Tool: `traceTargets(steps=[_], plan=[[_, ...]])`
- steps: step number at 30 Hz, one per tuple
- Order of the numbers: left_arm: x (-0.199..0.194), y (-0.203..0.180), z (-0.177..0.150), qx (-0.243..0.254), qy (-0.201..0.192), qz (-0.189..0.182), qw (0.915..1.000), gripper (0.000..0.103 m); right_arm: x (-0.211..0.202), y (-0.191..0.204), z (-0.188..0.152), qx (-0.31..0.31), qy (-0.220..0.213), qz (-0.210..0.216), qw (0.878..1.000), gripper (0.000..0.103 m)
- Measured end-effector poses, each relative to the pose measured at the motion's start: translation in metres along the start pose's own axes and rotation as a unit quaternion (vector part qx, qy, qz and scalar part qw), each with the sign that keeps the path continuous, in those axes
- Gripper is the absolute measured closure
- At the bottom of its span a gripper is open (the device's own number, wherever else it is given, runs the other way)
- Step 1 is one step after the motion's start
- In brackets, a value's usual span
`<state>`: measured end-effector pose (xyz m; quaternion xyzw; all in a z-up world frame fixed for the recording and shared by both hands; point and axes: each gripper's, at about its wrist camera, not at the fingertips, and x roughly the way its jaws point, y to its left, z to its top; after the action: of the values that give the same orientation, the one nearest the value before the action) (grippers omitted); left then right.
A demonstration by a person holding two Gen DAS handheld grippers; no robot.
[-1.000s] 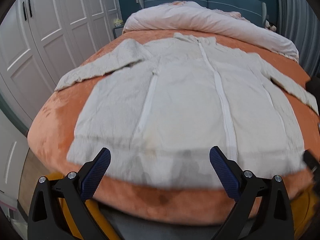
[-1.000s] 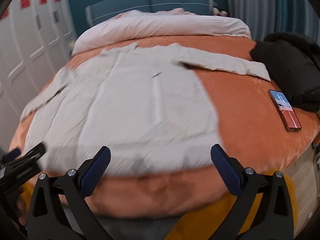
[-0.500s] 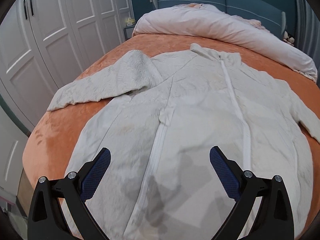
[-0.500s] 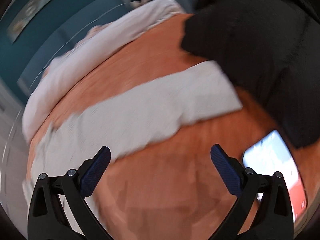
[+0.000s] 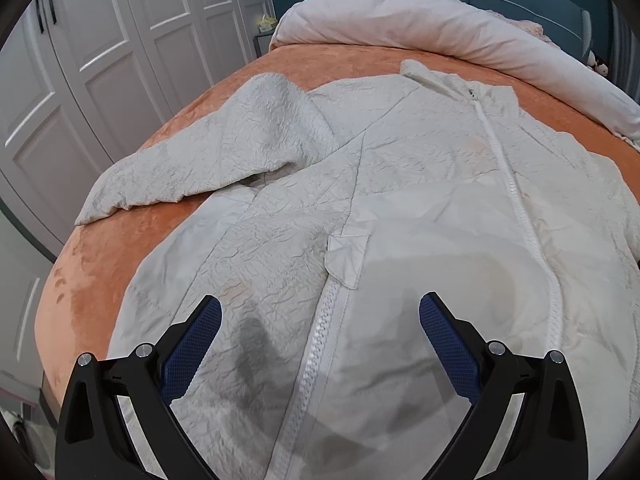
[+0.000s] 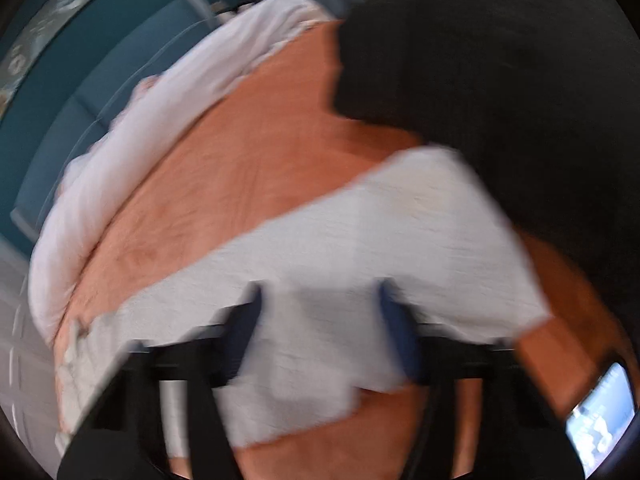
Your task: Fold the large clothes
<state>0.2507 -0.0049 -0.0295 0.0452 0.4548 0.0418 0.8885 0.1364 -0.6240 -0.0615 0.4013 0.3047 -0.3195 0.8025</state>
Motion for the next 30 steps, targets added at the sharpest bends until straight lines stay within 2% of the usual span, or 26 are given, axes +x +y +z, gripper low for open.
traceTargets(steps=[2,4,5,6,9,11,12,13,14,16,19,22,24,25,27,28,29,30], plan=[[0.004,0.002,0.0,0.0,0.001,0.0,1.0,0.006,-0.001,0.032,0.007,-0.033,-0.007,0.025,0.999,0.103],[0.006,0.005,0.0,-0.002,0.001,-0.002,1.0,0.006,-0.023,0.094,0.006,-0.113,-0.049,0.075,0.99,0.103],[0.007,0.006,0.001,-0.004,0.001,-0.002,1.0,0.006,-0.038,0.139,0.0,-0.165,-0.068,0.108,0.978,0.103],[0.008,0.01,0.002,-0.008,0.0,-0.003,1.0,0.006,-0.046,0.166,-0.005,-0.192,-0.073,0.134,0.969,0.103],[0.01,0.02,0.003,-0.019,0.002,0.003,0.9998,0.006,-0.073,0.257,-0.041,-0.242,-0.054,0.233,0.94,0.103],[0.01,0.031,0.004,-0.032,0.006,0.008,0.9994,0.006,-0.075,0.286,-0.064,-0.251,-0.024,0.256,0.933,0.088],[0.009,0.036,0.003,-0.037,0.007,0.007,0.9993,0.006,-0.071,0.292,-0.079,-0.259,-0.008,0.253,0.932,0.062],[0.009,0.042,0.003,-0.041,0.007,0.007,0.9991,0.006,-0.067,0.289,-0.089,-0.264,-0.004,0.229,0.937,0.041],[0.008,0.047,0.002,-0.043,0.007,0.008,0.999,0.006,-0.064,0.282,-0.094,-0.263,-0.005,0.211,0.941,0.04],[0.008,0.056,0.001,-0.044,0.005,0.01,0.999,0.006,-0.052,0.241,-0.1,-0.239,0.015,0.174,0.955,0.041],[0.009,0.065,-0.003,-0.051,0.006,0.006,0.9987,0.006,-0.038,0.141,-0.09,-0.172,0.043,0.093,0.98,0.041],[0.009,0.065,-0.007,-0.06,0.009,0.001,0.9981,0.006,-0.034,0.053,-0.08,-0.116,0.049,0.009,0.992,0.039],[0.009,0.063,-0.009,-0.069,0.012,-0.005,0.9975,0.006,-0.032,0.006,-0.07,-0.068,0.05,-0.027,0.996,0.037],[0.009,0.061,-0.01,-0.073,0.015,-0.009,0.9971,0.006,-0.029,-0.006,-0.066,-0.045,0.051,-0.025,0.997,0.037],[0.009,0.056,-0.012,-0.08,0.023,-0.019,0.9963,0.006,-0.022,-0.029,-0.052,0.022,0.049,0.009,0.999,0.037],[0.01,0.054,-0.012,-0.081,0.026,-0.02,0.9962,0.006,-0.018,-0.033,-0.046,0.042,0.042,0.015,0.998,0.042],[0.01,0.051,-0.012,-0.079,0.027,-0.02,0.9963,0.006,-0.013,-0.035,-0.039,0.058,0.036,0.015,0.998,0.053],[0.01,0.049,-0.012,-0.074,0.027,-0.018,0.9967,0.006,-0.005,-0.03,-0.033,0.074,0.035,0.014,0.997,0.085]])
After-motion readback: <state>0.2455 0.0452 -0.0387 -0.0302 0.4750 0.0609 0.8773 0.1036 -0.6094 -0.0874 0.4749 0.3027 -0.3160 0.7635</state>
